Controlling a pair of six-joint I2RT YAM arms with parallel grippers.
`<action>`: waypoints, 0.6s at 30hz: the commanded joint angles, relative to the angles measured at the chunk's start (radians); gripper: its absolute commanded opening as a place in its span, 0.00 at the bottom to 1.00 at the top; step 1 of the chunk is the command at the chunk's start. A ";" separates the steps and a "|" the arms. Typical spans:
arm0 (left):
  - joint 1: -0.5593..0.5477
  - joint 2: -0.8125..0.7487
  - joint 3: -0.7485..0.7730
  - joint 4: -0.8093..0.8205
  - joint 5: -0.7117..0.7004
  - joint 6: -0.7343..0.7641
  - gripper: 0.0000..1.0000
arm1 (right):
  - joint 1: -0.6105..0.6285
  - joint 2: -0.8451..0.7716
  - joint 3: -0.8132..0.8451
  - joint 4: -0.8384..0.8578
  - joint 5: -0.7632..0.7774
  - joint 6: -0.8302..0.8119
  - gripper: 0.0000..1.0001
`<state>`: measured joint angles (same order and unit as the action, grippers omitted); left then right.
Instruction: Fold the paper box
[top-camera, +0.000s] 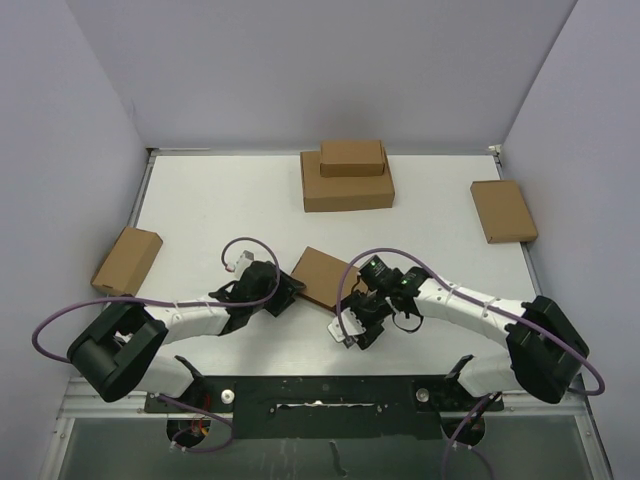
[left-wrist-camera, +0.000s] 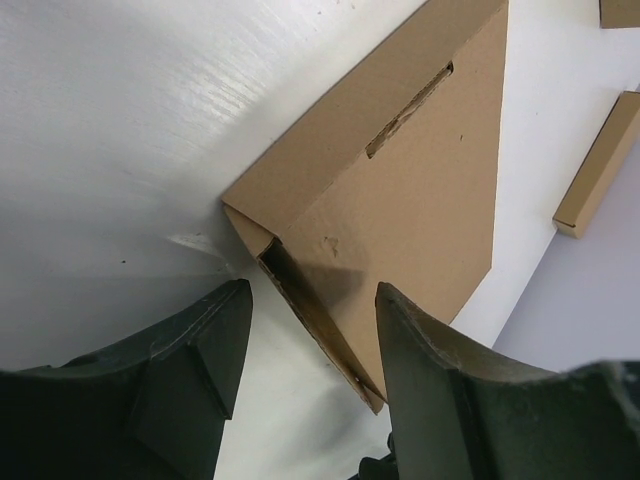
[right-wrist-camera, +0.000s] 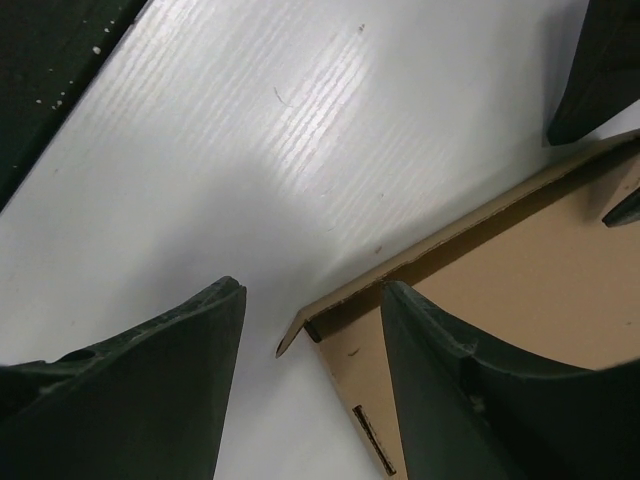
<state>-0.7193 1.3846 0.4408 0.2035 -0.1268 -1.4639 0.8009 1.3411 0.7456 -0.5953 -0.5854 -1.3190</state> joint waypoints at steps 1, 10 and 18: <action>-0.006 0.011 -0.005 0.076 -0.014 -0.012 0.51 | 0.016 0.031 0.009 0.069 0.037 0.047 0.58; -0.005 0.023 -0.020 0.096 -0.010 -0.019 0.49 | 0.028 0.062 0.018 0.076 0.043 0.065 0.58; -0.005 0.039 -0.027 0.125 -0.001 -0.023 0.45 | 0.030 0.069 0.023 0.084 0.050 0.084 0.58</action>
<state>-0.7193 1.4067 0.4149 0.2665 -0.1253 -1.4788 0.8249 1.4036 0.7456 -0.5430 -0.5365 -1.2499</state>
